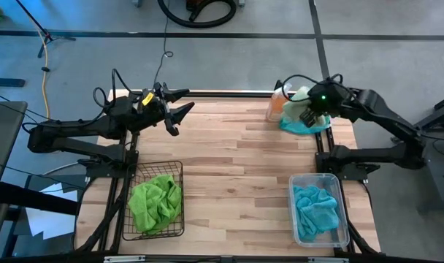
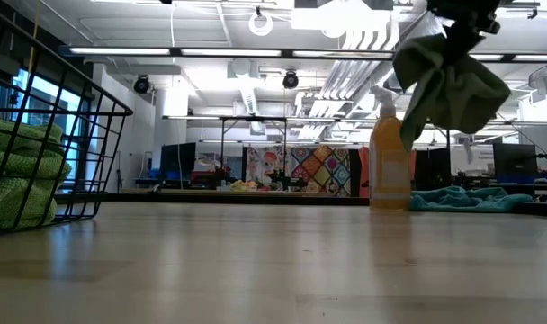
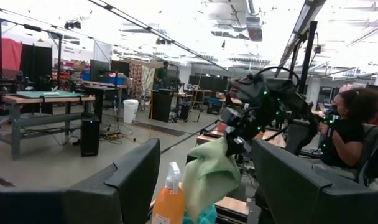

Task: Sort microfiber towel by color & place in baskets
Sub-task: Put the green microfiber cloth into the black wire basket

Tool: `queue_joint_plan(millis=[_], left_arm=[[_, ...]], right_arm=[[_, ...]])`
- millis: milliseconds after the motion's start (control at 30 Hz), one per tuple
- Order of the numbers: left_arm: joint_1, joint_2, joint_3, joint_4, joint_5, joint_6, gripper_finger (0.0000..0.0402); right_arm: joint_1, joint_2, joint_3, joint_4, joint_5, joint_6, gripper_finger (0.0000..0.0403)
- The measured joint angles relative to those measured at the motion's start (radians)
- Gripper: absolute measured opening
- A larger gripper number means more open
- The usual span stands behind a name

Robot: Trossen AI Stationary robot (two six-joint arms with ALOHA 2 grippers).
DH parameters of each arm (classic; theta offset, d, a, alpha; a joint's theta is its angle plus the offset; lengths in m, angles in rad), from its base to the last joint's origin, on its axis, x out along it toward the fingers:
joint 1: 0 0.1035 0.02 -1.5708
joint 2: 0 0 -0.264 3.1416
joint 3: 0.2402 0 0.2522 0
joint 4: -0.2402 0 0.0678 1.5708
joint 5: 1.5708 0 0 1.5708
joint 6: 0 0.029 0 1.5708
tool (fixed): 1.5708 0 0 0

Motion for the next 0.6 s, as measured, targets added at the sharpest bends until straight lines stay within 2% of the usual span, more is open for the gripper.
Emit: queue_joint_plan(millis=[100, 200, 467, 600], left_arm=[[0.0, 0.0, 0.0, 0.0, 0.012, 0.0, 0.0243], [0.0, 0.004, 0.0, 0.0, 0.038, -0.002, 0.0243], [-0.015, 0.059, 0.0, -0.003, 0.119, -0.055, 0.0243], [-0.049, 0.1, 0.0, 0.004, 0.121, -0.067, 0.0243]], right_arm=[[0.065, 0.002, -0.003, 0.014, -0.052, 0.06, 0.0001], [0.156, 0.007, -0.046, 0.112, -0.122, 0.098, 0.0], [0.412, 0.1, -0.206, 0.697, -0.286, 0.103, 0.0], [0.497, 0.19, -0.193, 0.938, -0.305, 0.027, 0.0]])
